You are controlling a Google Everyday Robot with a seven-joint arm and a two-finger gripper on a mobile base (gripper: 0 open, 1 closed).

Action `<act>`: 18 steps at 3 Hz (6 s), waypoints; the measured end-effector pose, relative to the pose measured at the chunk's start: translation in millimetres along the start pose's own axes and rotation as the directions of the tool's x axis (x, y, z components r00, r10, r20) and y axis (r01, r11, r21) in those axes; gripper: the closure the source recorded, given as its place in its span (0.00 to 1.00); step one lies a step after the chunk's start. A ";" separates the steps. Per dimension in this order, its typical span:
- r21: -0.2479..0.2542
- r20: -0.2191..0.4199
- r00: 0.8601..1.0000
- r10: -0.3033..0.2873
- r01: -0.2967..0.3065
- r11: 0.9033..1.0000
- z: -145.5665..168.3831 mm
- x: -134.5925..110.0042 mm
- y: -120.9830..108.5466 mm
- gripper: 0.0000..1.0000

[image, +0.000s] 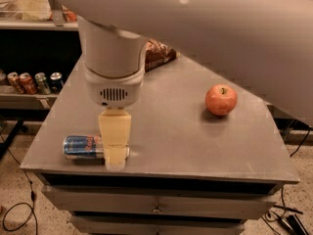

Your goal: Place redbull can upright

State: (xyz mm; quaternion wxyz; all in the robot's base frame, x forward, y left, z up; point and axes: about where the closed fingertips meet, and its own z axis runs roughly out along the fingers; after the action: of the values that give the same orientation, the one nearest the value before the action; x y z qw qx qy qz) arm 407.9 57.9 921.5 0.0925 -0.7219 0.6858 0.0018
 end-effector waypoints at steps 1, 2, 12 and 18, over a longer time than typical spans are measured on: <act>-0.013 0.047 0.999 -0.007 0.007 1.000 13.1 -28.7 -6.3 0.00; -0.026 0.083 0.997 -0.013 0.015 1.000 27.5 -48.5 -14.5 0.00; -0.028 0.194 0.980 -0.034 0.040 0.999 90.8 -79.4 -25.0 1.00; -0.041 0.627 0.778 0.034 -0.011 0.999 3.8 -59.4 -50.0 1.00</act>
Offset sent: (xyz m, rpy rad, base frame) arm 0.0298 0.0790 -0.0390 0.1166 0.0639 0.0439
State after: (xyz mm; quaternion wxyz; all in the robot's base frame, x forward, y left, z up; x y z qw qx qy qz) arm 454.4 119.4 932.0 0.3030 -0.6732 0.6245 0.2550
